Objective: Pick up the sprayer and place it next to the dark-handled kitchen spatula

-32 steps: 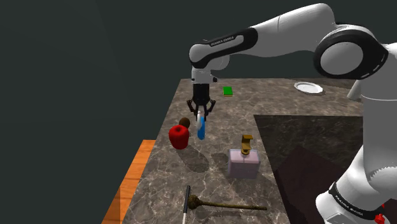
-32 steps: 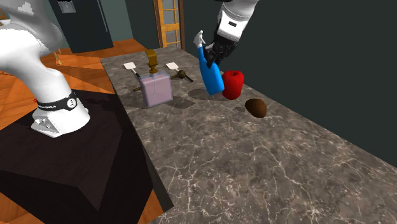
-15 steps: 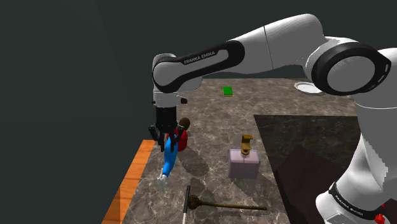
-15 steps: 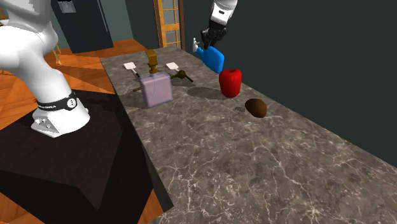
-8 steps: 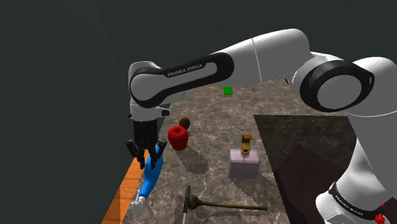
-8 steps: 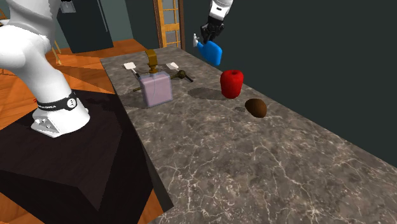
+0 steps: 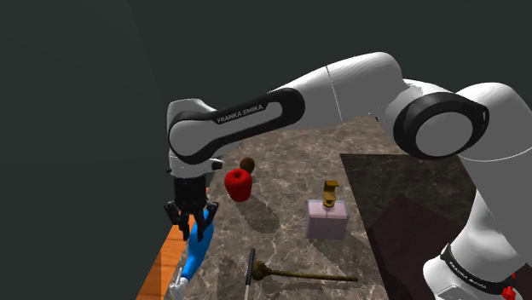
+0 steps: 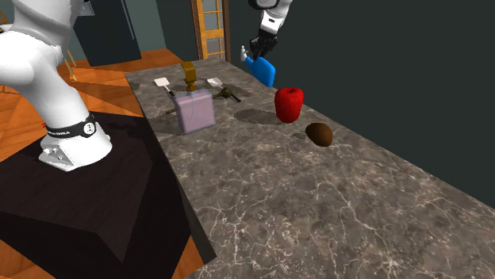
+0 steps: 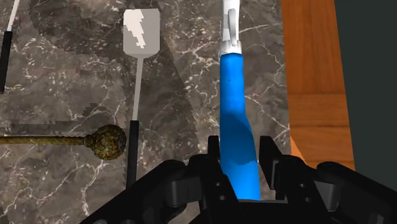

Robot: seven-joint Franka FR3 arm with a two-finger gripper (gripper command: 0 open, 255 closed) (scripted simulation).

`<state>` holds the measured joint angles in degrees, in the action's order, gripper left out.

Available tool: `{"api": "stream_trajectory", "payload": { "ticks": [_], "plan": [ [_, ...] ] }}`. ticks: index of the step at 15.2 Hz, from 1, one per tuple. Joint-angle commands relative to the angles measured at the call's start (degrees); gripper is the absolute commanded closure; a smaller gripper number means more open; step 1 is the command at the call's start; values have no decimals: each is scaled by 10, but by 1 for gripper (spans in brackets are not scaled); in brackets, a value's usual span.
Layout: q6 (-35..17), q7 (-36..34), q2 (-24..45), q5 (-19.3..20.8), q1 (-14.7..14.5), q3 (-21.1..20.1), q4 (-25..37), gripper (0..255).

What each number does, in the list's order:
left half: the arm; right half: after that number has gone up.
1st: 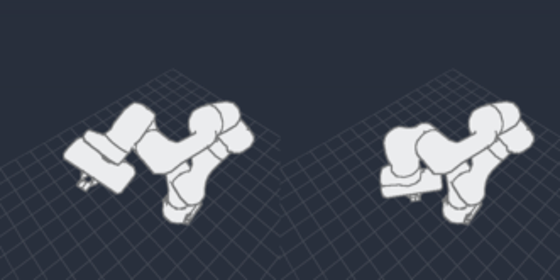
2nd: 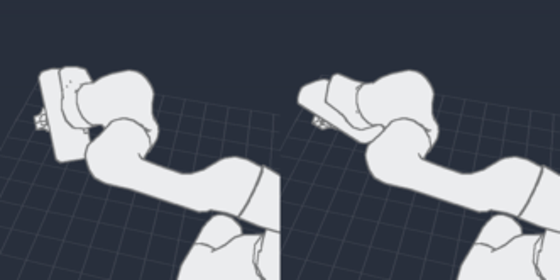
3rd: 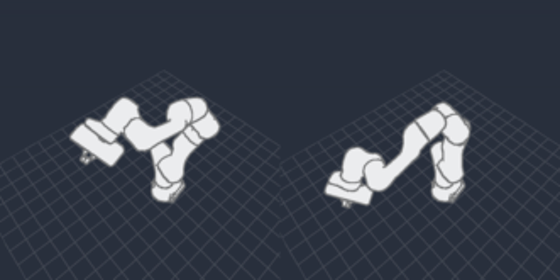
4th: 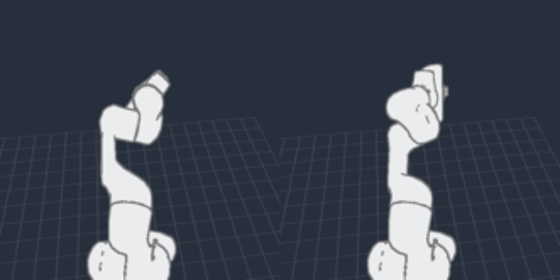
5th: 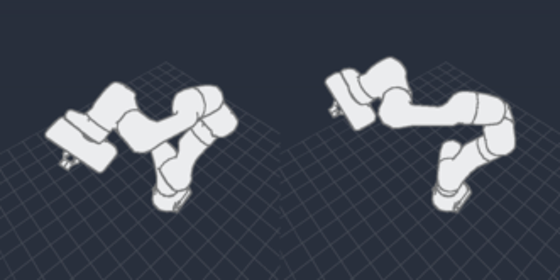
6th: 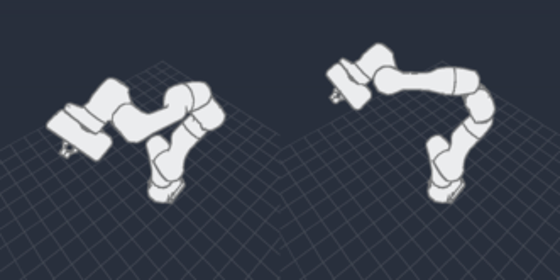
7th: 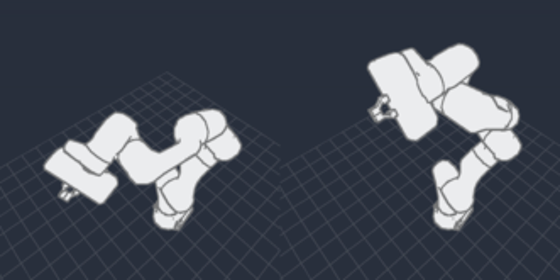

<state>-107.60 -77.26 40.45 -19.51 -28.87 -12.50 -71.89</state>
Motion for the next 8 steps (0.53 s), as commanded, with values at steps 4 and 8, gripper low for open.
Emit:
{"api": "stream_trajectory", "payload": {
  "ticks": [4,8],
  "plan": [
    [-29,12,11,-2,0,0,-20,255],
    [-44,18,19,-3,0,1,-28,255]
  ]
}}
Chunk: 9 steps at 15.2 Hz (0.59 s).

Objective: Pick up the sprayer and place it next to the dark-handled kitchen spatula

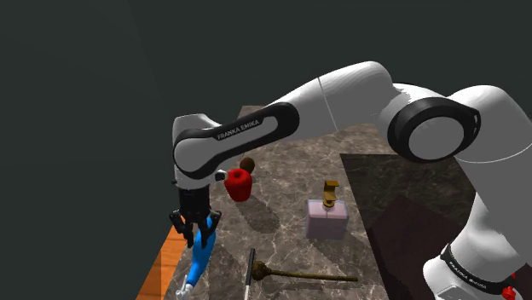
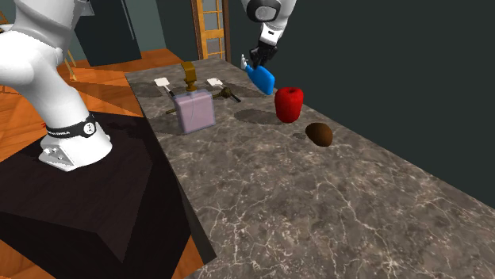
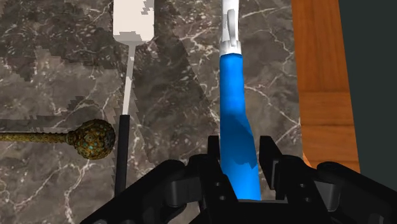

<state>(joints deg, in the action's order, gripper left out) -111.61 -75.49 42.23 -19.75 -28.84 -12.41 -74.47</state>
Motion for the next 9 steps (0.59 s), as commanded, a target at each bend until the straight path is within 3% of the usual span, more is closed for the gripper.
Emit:
{"api": "stream_trajectory", "payload": {
  "ticks": [1,6,7,9],
  "plan": [
    [-3,1,1,0,-1,0,-2,255],
    [-3,1,1,0,-1,0,-2,255],
    [-3,1,1,0,-1,0,-2,0],
    [-3,1,1,0,-1,0,-2,0]
  ]
}}
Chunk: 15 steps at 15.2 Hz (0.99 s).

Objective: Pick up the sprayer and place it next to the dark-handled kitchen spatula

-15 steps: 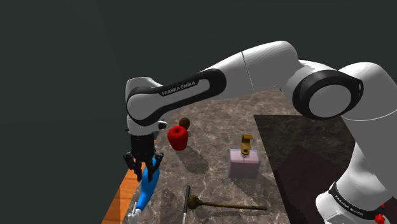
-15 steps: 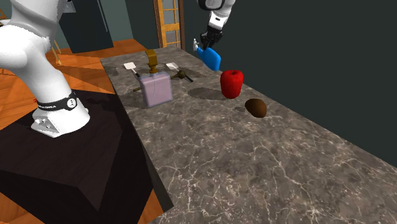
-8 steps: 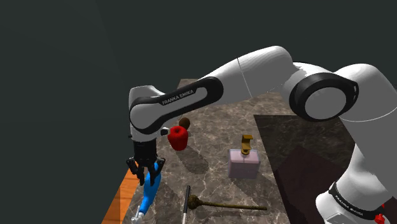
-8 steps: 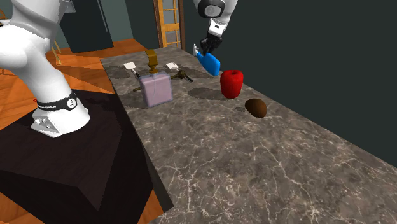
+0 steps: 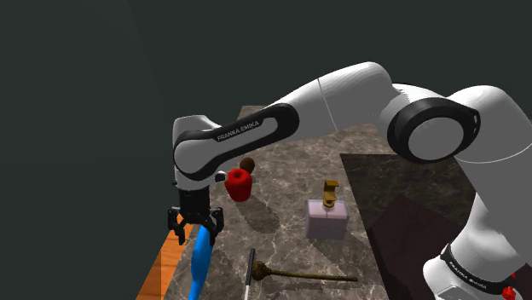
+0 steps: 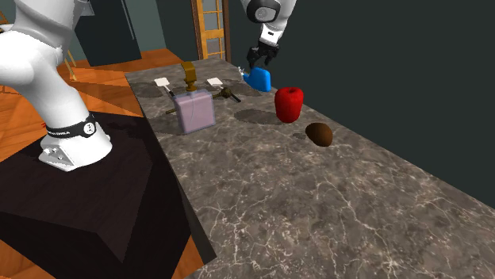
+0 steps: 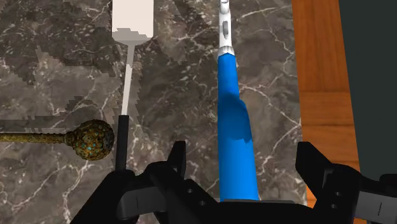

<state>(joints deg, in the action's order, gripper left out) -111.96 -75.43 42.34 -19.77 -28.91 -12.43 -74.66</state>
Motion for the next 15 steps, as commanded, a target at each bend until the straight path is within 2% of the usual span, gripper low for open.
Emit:
{"api": "stream_trajectory", "payload": {
  "ticks": [1,3,7,15],
  "plan": [
    [0,0,0,0,0,0,0,0],
    [0,0,0,0,0,0,0,0],
    [61,-5,-14,4,15,3,43,0],
    [61,-5,-14,4,15,3,43,0]
  ]
}}
